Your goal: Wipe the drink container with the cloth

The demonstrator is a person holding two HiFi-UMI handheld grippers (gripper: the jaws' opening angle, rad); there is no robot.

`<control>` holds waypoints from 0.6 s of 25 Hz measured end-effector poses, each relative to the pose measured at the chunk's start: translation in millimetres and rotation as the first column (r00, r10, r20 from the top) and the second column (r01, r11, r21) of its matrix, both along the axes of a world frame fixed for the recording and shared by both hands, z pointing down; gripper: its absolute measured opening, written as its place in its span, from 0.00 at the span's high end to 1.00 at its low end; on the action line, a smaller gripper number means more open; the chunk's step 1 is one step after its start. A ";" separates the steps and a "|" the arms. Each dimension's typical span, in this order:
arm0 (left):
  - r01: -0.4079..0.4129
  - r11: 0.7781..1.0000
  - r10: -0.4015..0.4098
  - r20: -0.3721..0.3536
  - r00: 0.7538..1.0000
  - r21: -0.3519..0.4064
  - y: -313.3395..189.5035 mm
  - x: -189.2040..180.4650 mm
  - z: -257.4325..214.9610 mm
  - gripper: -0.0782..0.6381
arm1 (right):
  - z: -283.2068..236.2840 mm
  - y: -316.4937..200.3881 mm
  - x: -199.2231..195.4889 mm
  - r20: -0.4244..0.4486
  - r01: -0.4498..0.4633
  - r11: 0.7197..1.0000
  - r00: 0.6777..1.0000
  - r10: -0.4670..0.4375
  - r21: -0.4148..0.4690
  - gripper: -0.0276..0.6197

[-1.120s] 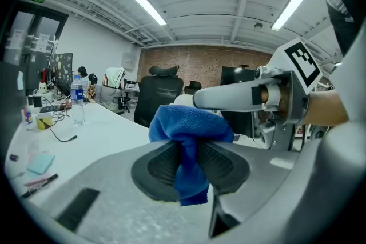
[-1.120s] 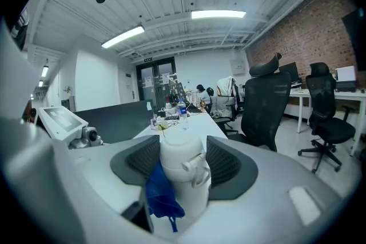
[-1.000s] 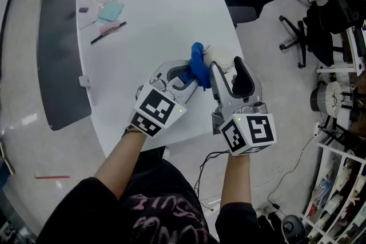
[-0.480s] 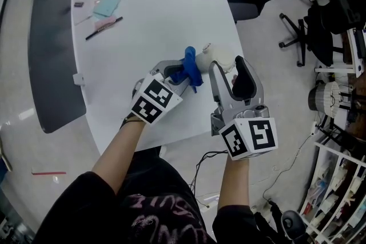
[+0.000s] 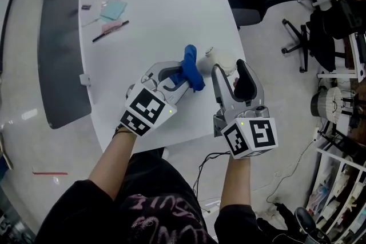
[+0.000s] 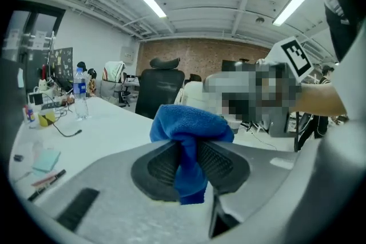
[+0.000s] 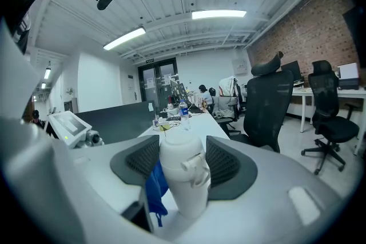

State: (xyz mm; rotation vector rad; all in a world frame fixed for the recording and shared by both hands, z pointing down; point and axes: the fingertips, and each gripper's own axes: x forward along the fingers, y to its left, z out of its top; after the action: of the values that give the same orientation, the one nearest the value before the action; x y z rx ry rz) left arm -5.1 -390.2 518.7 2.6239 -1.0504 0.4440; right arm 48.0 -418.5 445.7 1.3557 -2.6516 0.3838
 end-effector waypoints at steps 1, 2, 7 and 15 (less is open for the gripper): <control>-0.003 1.000 0.003 -0.003 1.000 0.023 -0.3 -0.6 -9.5 0.77 | -0.2 0.0 0.2 0.000 -0.001 1.000 1.000 0.001 -0.001 0.55; -0.006 0.999 0.006 -0.007 1.000 0.043 -1.1 -0.5 -17.7 0.77 | -0.4 -0.1 0.2 0.000 -0.001 1.000 1.000 0.001 -0.001 0.55; -0.033 0.995 0.034 -0.004 0.999 0.097 -4.6 10.2 -37.3 0.77 | -1.2 1.9 -0.8 0.001 0.004 1.000 1.000 -0.004 -0.003 0.55; -0.042 0.995 0.044 -0.022 0.999 0.093 -10.9 18.5 -30.4 0.76 | -1.2 -0.7 -1.4 0.004 0.006 1.000 1.000 -0.006 0.000 0.55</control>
State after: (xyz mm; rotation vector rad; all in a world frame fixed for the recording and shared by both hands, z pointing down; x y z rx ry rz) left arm 13.4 -401.1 488.3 2.7304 -1.0319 0.3811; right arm 46.7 -419.2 444.6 1.3486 -2.6584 0.3858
